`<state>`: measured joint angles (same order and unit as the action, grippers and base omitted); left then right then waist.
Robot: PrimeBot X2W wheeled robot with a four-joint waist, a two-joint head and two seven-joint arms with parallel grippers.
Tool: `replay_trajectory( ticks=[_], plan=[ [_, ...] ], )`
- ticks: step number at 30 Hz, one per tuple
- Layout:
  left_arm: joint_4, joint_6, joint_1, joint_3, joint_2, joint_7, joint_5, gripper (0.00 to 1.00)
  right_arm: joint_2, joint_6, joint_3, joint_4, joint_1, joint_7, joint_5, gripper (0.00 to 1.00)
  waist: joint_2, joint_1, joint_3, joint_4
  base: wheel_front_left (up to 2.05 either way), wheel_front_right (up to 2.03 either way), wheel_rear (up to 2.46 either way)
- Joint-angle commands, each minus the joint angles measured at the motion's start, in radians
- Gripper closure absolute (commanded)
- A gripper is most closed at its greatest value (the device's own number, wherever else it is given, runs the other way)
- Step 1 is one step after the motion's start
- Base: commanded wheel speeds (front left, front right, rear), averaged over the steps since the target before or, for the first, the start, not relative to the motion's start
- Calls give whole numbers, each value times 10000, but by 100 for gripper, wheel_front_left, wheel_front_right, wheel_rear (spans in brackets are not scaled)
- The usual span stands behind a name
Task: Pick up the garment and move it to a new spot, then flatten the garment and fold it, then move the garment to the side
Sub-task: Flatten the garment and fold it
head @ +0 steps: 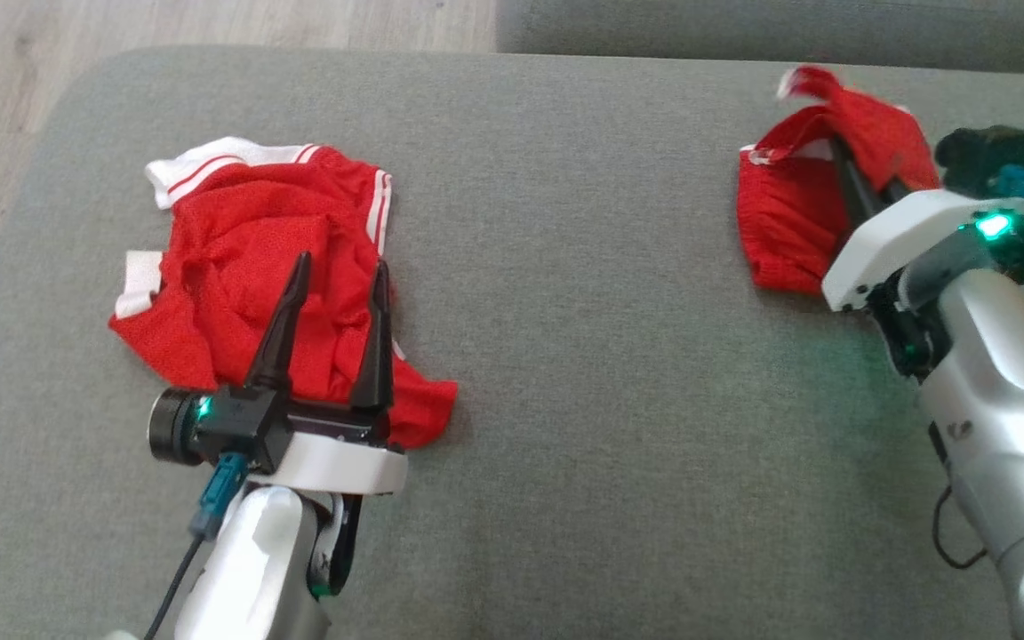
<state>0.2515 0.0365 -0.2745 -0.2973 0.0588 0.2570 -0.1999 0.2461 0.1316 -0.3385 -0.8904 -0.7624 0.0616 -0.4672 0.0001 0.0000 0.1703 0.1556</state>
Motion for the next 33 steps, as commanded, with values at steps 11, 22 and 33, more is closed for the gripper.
replay_trajectory(
  ticks=[11, 22, 33],
  plan=[
    [-295, 93, -157, 201, 170, 47, 6, 0, -4, -9, -2233, -588, -71, -192, -269, 79, -1, 0, 124, 341, 0, 0, 0],
    [-450, 134, -271, 375, 189, 47, -163, 0, 629, -9, -2068, -663, -465, 1242, -1219, 0, -1, 0, -532, -614, 0, 0, 0],
    [-613, 208, 100, 622, 77, 47, -161, 0, 1293, -9, 290, 1222, 1005, 1994, -301, 0, -1, 0, -1306, -1687, 0, 0, 0]
  ],
)
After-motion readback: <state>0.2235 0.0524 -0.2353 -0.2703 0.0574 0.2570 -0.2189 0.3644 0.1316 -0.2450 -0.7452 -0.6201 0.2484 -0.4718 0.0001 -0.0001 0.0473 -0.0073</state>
